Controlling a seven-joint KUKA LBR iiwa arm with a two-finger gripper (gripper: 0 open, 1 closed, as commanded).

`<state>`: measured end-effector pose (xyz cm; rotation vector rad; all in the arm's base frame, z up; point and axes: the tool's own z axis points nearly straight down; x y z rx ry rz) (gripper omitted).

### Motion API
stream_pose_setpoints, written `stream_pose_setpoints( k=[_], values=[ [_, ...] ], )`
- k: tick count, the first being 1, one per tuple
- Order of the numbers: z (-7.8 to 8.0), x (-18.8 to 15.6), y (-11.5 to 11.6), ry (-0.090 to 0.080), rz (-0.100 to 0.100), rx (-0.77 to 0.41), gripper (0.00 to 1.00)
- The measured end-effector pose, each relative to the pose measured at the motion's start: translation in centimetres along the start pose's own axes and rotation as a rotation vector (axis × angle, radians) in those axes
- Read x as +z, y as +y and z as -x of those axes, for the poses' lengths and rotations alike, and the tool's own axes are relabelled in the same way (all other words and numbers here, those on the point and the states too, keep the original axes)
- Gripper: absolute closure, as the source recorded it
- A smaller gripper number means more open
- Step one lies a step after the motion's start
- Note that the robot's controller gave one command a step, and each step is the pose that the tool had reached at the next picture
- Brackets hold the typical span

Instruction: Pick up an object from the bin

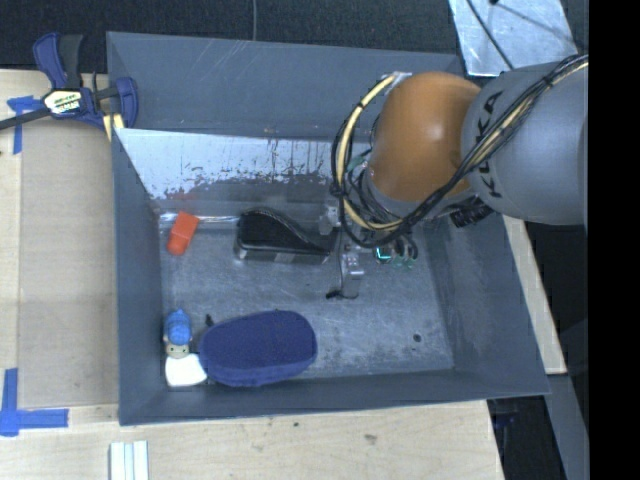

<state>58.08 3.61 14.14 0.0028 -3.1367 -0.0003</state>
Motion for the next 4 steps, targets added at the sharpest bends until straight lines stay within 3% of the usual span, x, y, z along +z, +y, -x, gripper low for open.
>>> stream_pose_setpoints(
  k=[1,2,3,4],
  values=[
    [3.3,7.1,0.3,-0.006,0.000,0.107,0.00],
    [3.4,6.7,0.3,-0.009,0.001,0.107,1.00],
    [3.9,-3.9,0.3,-0.008,-0.001,0.088,1.00],
    [1.4,-12.4,-3.0,-0.006,-0.003,0.089,1.00]
  ],
)
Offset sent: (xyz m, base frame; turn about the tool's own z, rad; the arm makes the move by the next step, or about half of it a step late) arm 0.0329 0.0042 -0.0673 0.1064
